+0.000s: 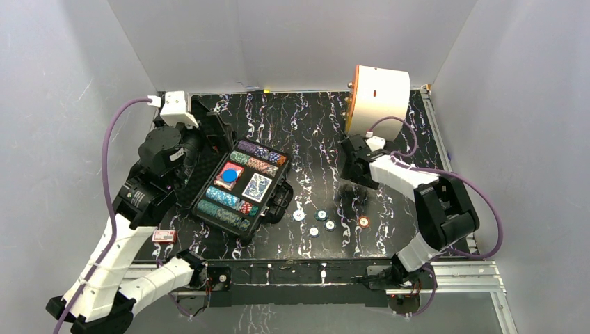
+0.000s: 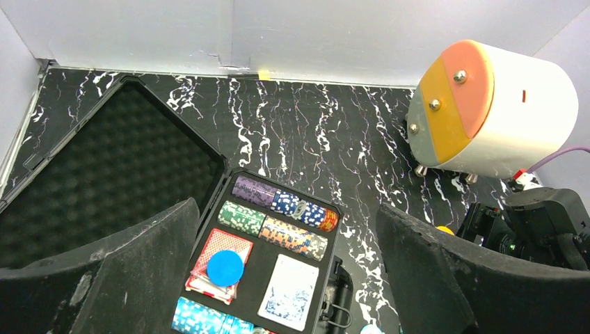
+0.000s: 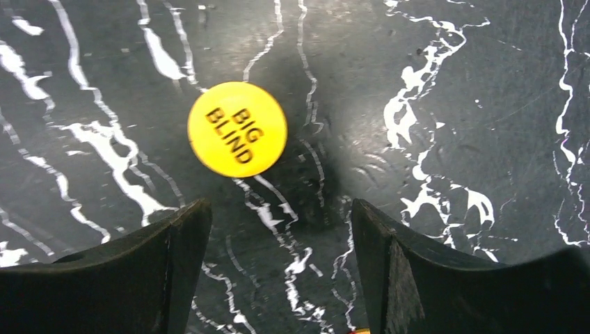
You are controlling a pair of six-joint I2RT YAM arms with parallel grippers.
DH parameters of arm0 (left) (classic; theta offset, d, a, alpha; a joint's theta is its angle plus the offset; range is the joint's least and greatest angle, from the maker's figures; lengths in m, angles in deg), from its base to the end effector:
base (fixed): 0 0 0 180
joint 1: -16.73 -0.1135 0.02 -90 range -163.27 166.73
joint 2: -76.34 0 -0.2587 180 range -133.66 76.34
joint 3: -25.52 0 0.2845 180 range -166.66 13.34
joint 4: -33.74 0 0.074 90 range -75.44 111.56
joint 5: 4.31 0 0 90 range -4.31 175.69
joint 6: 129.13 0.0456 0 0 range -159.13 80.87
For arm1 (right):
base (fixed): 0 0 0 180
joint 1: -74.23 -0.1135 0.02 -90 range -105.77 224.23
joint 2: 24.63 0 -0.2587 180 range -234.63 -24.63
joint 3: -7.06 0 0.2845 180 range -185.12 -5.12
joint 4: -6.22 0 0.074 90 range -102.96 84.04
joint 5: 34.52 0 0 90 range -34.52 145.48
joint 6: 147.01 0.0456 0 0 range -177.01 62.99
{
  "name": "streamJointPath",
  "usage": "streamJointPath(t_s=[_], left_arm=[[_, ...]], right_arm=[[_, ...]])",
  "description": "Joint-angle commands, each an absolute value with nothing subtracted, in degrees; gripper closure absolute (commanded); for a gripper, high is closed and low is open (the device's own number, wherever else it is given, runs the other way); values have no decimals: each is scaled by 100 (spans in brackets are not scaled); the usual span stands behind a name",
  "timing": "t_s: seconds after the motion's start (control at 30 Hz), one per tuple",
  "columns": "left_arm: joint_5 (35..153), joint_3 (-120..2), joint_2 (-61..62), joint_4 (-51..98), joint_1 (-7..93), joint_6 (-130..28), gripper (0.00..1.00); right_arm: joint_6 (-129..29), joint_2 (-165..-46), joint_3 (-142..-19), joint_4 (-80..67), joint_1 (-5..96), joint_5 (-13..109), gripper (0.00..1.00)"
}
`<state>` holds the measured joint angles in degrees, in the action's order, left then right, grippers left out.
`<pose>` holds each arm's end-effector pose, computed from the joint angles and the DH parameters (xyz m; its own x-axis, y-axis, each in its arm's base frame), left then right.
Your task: Pack up texas hold em set
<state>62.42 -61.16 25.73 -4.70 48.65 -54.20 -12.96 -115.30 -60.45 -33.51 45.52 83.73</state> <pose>0.1806 -0.0913 0.4761 -0.0731 -0.2359 -0.9690 0.1364 0.9601 -0.2440 0.3056 0.1428 0.1587 -0.7238 0.3019 -0.6205 0.3746 0.9271 0.0140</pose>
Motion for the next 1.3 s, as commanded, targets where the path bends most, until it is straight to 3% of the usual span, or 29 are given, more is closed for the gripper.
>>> streamJointPath(t_s=[0.0,0.23,0.5,0.67,0.83,1.27], left_arm=[[6353,-6094,2617,-437,4832,-5442,2],[6318,-6172,2580,-480,4830,-5335,2],[6312,-6188,2538,-507,4837,-5311,2],[6310,-6173,2537,-516,4833,-5303,2],[6344,-6155,2539,-523,4834,-5319,2],[6252,-6145,2553,-516,4837,-5302,2]], right_arm=[[-1815,-11507,-5831,-2582,4846,7997,20],[-2233,-11879,-5972,-2261,4974,7509,21],[-2343,-12401,-6310,-2352,4983,7782,25],[-2450,-12679,-6190,-2065,4982,7752,33],[-2419,-12748,-6180,-2112,4986,7739,50],[-2407,-11830,-6800,-2733,4485,7761,50]])
